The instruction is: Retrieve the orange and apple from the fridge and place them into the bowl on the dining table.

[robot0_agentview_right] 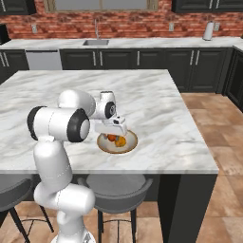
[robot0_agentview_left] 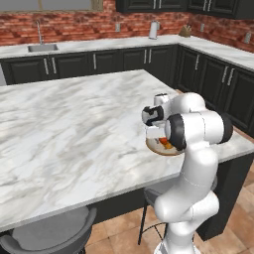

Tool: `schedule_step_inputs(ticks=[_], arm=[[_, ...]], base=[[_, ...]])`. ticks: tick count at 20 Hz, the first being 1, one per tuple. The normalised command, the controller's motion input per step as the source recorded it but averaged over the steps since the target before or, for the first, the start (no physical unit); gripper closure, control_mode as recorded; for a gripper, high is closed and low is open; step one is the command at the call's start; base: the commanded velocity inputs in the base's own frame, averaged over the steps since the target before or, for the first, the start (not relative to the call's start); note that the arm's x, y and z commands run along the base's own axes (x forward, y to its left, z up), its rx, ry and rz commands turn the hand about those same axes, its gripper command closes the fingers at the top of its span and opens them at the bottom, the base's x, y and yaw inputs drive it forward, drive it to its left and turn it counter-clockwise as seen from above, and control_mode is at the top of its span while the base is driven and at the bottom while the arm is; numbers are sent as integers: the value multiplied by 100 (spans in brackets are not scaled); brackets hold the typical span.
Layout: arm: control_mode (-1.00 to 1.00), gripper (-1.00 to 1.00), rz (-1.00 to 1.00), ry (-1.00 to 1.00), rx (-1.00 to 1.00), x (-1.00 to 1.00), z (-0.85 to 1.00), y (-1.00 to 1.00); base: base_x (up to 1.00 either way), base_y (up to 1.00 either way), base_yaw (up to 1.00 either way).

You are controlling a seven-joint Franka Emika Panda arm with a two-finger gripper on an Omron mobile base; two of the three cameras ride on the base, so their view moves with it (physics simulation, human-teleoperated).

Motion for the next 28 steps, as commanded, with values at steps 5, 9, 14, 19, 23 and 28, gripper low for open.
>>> schedule_step_inputs(ticks=[5,9,14,19,23,28], arm=[[-100,-100,-6,0,8,-53,37,-75],[-100,-100,0,-5,1,-6,86,-19],[-100,-100,1,-16,-1,-18,99,0],[-100,-100,11,-29,-5,-97,58,3],[-100,-100,24,-26,-3,-100,14,0],[-100,-100,34,-19,0,-100,5,0]], base=[[0,0,0],[0,0,0],[0,0,0],[0,0,0],[0,0,0],[0,0,0]])
